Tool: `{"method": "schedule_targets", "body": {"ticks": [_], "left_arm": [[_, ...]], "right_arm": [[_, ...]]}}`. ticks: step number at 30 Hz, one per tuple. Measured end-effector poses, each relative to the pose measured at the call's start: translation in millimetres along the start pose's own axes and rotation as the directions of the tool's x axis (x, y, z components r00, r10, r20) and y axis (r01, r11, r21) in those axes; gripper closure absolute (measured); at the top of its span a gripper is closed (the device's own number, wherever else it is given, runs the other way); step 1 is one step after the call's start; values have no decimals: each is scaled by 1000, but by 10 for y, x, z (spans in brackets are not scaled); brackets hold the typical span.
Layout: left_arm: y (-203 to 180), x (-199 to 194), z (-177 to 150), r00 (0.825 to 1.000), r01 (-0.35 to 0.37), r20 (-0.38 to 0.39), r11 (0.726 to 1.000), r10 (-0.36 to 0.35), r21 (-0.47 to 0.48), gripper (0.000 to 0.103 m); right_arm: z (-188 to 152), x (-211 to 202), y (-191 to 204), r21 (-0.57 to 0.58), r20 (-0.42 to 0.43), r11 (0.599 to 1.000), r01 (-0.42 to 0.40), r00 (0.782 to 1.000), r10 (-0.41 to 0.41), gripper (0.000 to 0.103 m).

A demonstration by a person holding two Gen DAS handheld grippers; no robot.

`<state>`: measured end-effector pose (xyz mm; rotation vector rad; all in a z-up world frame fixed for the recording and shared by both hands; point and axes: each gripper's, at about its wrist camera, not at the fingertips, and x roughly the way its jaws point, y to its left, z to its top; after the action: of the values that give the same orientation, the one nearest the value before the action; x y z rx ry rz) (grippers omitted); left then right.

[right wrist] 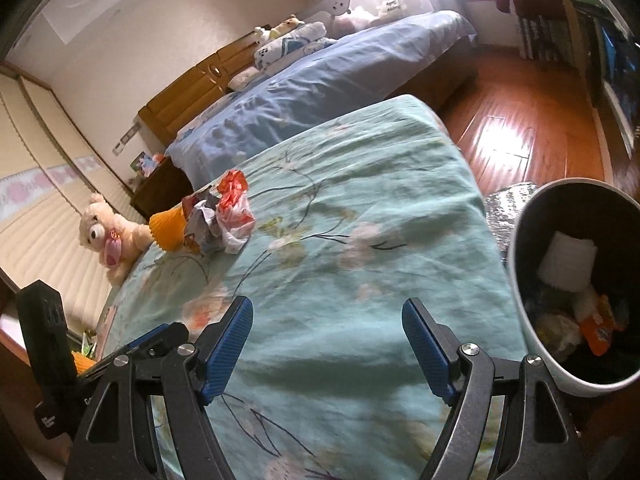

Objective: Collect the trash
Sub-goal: 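Move both open tools back over the remaining trash on the bed, then grasp the cartoon-printed wrapper with the left tool while the right tool grasps the orange-white plastic bag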

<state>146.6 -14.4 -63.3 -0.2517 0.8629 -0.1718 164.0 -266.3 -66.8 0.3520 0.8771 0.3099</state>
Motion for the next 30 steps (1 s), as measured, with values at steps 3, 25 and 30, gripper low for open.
{"method": "schedule_targets", "body": {"ticks": [3,25,30], "left_arm": [[87,21,53,1000,-8,4,1000,8,-6,42],[446,461,790,1000,-26,17,999,25,19,42],[426,597,862,1000,-7,3,999,7,46,42]], "right_arm": [[36,80,70,-15,-5,1000,-9,1000,9,24],[571,1027,629,-109,-99,987,-122,989,111,63],[672,1290,661,-95,-134,985,-147,982,133,63]]}}
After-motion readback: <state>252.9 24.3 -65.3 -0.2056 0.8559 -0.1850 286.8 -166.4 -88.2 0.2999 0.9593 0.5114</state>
